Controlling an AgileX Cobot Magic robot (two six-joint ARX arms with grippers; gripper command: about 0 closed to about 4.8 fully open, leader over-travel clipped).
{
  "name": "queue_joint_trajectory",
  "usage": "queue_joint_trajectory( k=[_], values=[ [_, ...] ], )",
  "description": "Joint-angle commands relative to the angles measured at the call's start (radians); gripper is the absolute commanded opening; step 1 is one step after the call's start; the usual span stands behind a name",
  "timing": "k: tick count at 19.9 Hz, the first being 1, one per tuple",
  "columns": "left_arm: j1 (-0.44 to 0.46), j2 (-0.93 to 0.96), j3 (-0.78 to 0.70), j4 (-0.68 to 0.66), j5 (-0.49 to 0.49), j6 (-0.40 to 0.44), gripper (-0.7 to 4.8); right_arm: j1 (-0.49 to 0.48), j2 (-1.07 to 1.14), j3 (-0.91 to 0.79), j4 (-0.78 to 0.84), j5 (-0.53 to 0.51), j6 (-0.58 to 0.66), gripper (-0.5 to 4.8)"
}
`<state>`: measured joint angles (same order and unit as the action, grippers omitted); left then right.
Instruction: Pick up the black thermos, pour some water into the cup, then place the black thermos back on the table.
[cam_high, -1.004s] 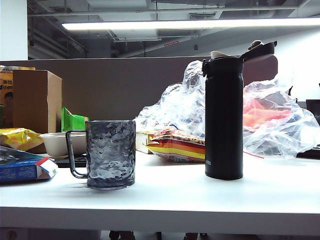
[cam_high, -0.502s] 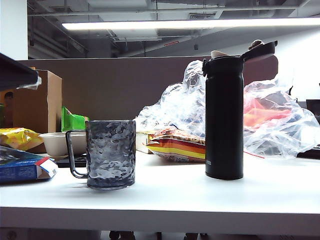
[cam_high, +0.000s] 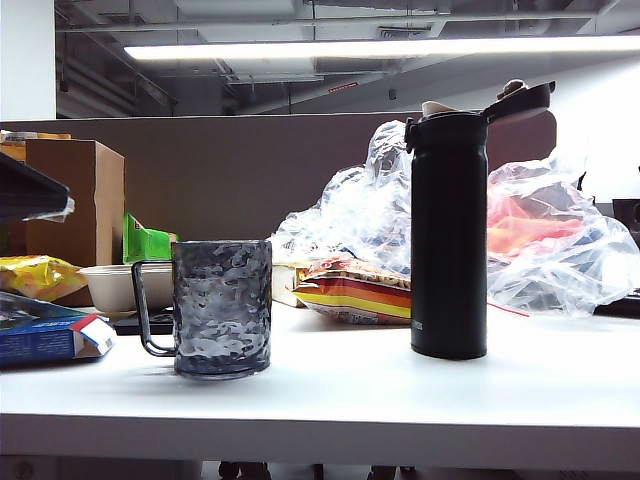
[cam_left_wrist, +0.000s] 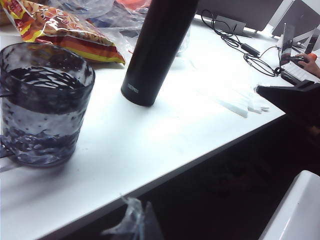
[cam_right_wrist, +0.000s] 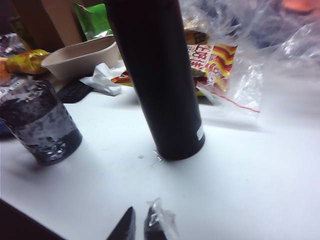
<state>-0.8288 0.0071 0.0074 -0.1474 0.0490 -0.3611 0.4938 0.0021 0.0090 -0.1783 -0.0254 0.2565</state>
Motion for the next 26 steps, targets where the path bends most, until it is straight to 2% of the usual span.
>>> queue_joint_trajectory(
  k=[1, 5, 8, 10, 11, 12, 13, 14, 15, 18, 21, 26],
  values=[
    [0.001, 0.001, 0.001, 0.004, 0.003, -0.006, 0.04, 0.001, 0.000, -0.002, 0.002, -0.006, 0.012, 0.23],
    [0.003, -0.003, 0.002, 0.006, 0.002, -0.006, 0.04, 0.001, 0.000, -0.002, 0.002, -0.003, 0.012, 0.23],
    [0.054, -0.003, 0.002, 0.004, 0.037, -0.006, 0.04, 0.000, 0.000, -0.003, 0.001, -0.003, 0.013, 0.23],
    [0.173, -0.003, 0.002, 0.005, 0.098, -0.006, 0.04, -0.045, 0.000, -0.002, 0.001, -0.009, 0.012, 0.23],
    [0.287, -0.003, 0.002, 0.006, 0.143, -0.006, 0.04, -0.110, 0.000, -0.002, 0.003, -0.024, 0.012, 0.22],
    [0.354, -0.003, 0.002, 0.006, 0.156, -0.006, 0.04, -0.160, 0.000, -0.002, 0.003, -0.034, 0.012, 0.22],
    [0.470, -0.003, 0.002, 0.006, 0.158, -0.006, 0.04, -0.246, 0.000, -0.002, 0.003, -0.037, 0.012, 0.22],
    [0.543, -0.003, 0.002, 0.006, 0.157, -0.006, 0.04, -0.301, 0.000, -0.002, 0.003, -0.033, 0.012, 0.23],
    [0.678, -0.003, 0.002, 0.006, 0.151, -0.006, 0.04, -0.382, 0.000, -0.002, 0.003, -0.029, 0.012, 0.22],
    [0.865, -0.003, 0.002, 0.006, 0.150, -0.006, 0.04, -0.473, 0.000, -0.002, 0.003, -0.016, 0.012, 0.23],
    [0.984, -0.003, 0.001, 0.006, 0.138, -0.006, 0.04, -0.498, 0.000, -0.002, 0.003, 0.005, 0.012, 0.23],
    [1.062, -0.003, 0.001, 0.006, 0.105, -0.006, 0.04, -0.499, 0.000, -0.002, 0.002, 0.005, 0.012, 0.22]
  ],
)
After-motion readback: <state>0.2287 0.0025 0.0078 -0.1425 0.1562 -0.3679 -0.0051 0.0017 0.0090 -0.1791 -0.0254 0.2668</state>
